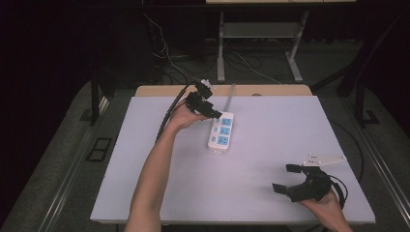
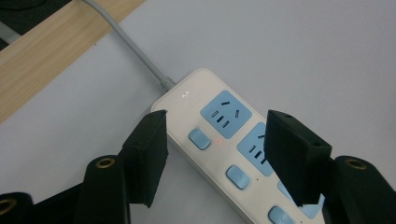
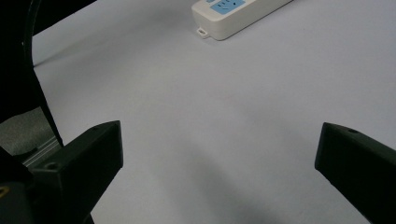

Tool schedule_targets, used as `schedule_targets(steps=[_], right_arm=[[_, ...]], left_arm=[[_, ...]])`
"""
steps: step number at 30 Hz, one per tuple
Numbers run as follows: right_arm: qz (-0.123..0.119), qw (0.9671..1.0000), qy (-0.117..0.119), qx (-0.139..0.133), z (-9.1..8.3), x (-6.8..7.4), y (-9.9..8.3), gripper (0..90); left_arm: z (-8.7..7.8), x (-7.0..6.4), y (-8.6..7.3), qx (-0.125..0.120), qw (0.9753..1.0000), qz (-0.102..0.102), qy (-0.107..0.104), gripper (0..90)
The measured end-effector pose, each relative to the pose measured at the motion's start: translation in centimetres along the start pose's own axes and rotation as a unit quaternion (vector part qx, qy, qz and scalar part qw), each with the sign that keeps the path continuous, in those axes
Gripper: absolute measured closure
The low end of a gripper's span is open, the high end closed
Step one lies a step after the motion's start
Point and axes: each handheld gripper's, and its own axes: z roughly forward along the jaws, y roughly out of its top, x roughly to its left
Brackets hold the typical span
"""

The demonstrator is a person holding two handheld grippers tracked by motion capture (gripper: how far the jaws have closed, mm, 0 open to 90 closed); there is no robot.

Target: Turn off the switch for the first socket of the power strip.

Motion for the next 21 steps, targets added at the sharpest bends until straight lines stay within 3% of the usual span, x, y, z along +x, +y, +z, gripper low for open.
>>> schedule_targets(steps=[7, 18, 21], right_arm=[[-0.001, 1.0, 0.0, 0.001, 0.0, 0.0, 0.0, 0.8], [-0.003, 1.0, 0.001, 0.002, 0.1, 0.0, 0.0, 0.9], [-0.003, 1.0, -0.001, 0.003, 0.2, -0.1, 0.0, 0.9]], left_arm=[[0.8, 0.2, -0.1, 0.004, 1.0, -0.004, 0.004, 49.5], [1.5, 0.8, -0.2, -0.018, 0.9994, -0.026, 0.012, 83.7], [1.8, 0.8, -0.2, -0.018, 0.9993, -0.028, 0.016, 88.8]])
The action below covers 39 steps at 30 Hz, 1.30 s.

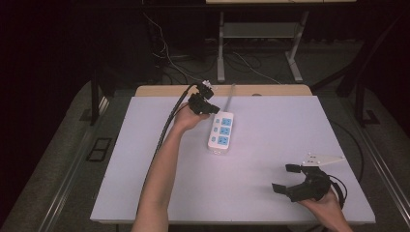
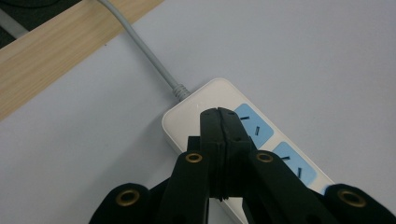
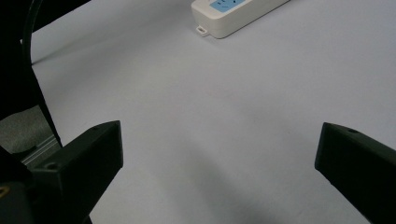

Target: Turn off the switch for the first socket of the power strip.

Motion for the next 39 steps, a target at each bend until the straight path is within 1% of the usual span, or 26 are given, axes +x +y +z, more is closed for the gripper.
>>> schedule_targets(steps=[4, 5, 11, 15, 23, 25, 35, 38, 39], right_arm=[[0.001, 1.0, 0.0, 0.0, 0.0, 0.0, 0.0, 0.9], [0.0, 1.0, -0.001, 0.001, 0.0, 0.0, 0.0, 0.9], [-0.001, 1.0, -0.001, 0.002, 0.0, 0.0, 0.0, 0.9], [-0.001, 1.0, -0.001, 0.003, 0.1, -0.1, 0.0, 0.8], [-0.002, 1.0, -0.001, 0.004, 0.1, 0.0, 0.0, 0.8], [-0.002, 1.0, -0.001, 0.005, 0.1, -0.1, 0.0, 0.8], [-0.003, 1.0, -0.001, 0.005, 0.1, -0.1, 0.0, 0.8], [-0.003, 1.0, -0.001, 0.004, 0.1, -0.1, 0.0, 0.8], [-0.003, 1.0, -0.001, 0.004, 0.1, -0.1, 0.0, 0.9]], left_arm=[[0.6, 0.0, -0.1, 0.004, 1.0, -0.001, 0.0, 88.9], [0.8, 0.1, -0.1, 0.009, 1.0, 0.001, 0.0, 88.9], [1.6, 0.1, -0.4, 0.015, 0.9999, -0.004, -0.004, 89.0], [1.8, 0.1, -0.5, 0.022, 0.9997, -0.001, -0.003, 89.0], [1.9, 0.1, -0.6, 0.026, 0.9996, -0.001, -0.008, 89.0], [2.0, 0.1, -0.6, 0.027, 0.9996, 0.002, -0.007, 89.0], [2.7, 0.2, -1.1, 0.047, 0.9988, 0.0, -0.011, 89.0], [2.9, 0.3, -1.2, 0.044, 0.9988, -0.007, -0.019, 89.0], [2.9, 0.3, -1.2, 0.045, 0.9986, -0.008, -0.026, 89.0]])
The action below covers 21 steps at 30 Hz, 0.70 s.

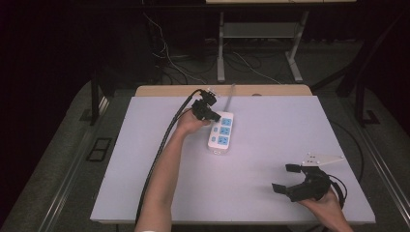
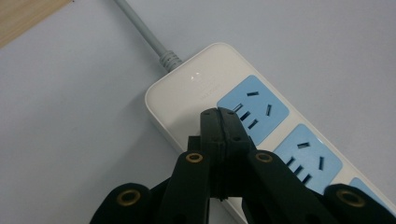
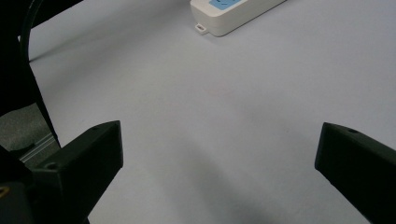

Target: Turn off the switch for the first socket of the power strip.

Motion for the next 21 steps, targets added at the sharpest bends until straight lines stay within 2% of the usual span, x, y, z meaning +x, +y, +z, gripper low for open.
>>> schedule_targets(steps=[7, 11, 21], right_arm=[[-0.003, 1.0, 0.0, 0.007, 0.17, 0.06, 0.0, 0.8], [-0.003, 1.0, 0.0, 0.007, 0.2, 0.08, 0.0, 0.8], [-0.005, 1.0, 0.001, 0.007, 0.13, 0.18, -0.04, 0.8]], left_arm=[[0.11, 0.04, 0.01, -0.003, 0.9999, -0.012, -0.006, 89.2], [0.08, 0.07, -0.01, -0.001, 0.9999, -0.011, -0.006, 89.3], [0.13, 0.42, -0.53, -0.02, 0.9989, -0.04, -0.016, 89.7]])
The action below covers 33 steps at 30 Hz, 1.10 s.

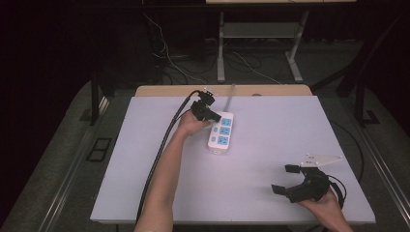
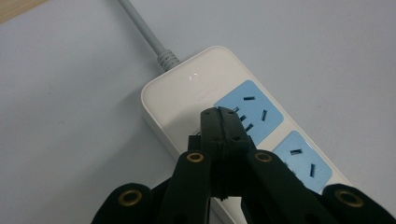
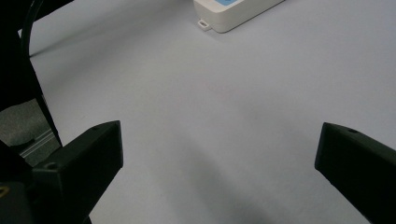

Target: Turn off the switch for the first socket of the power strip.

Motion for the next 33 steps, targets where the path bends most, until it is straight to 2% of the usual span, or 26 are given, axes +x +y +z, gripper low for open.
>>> schedule_targets(steps=[4, 9, 20, 27, 29, 31, 33], right_arm=[[0.0, 1.0, 0.0, 0.0, 0.02, 0.01, 0.01, 0.8], [-0.001, 1.0, -0.001, -0.002, -0.07, -0.02, 0.03, 0.8], [0.001, 1.0, -0.003, -0.006, -0.19, -0.17, 0.04, 0.8], [0.002, 1.0, -0.006, -0.007, -0.3, -0.11, 0.0, 0.8], [0.001, 1.0, -0.006, -0.008, -0.33, -0.06, 0.02, 0.8], [0.003, 0.9999, -0.007, -0.009, -0.36, -0.04, 0.03, 0.8], [0.003, 0.9999, -0.007, -0.009, -0.37, -0.06, 0.04, 0.8]], left_arm=[[0.11, -0.27, 0.09, 0.006, 0.9999, 0.006, 0.01, 89.8], [0.06, 0.12, -0.2, -0.003, 1.0, -0.007, -0.002, 89.8], [0.05, -0.32, -0.01, 0.002, 0.9999, 0.0, 0.013, 89.6], [0.0, -0.64, -0.24, -0.006, 0.9997, 0.006, 0.024, 89.6], [-0.35, -0.68, -0.21, -0.02, 0.9995, 0.0, 0.023, 89.6], [-0.43, -0.8, -0.24, -0.013, 0.9994, 0.012, 0.031, 89.5], [-0.74, -0.79, -0.28, -0.024, 0.9992, 0.01, 0.031, 89.5]])
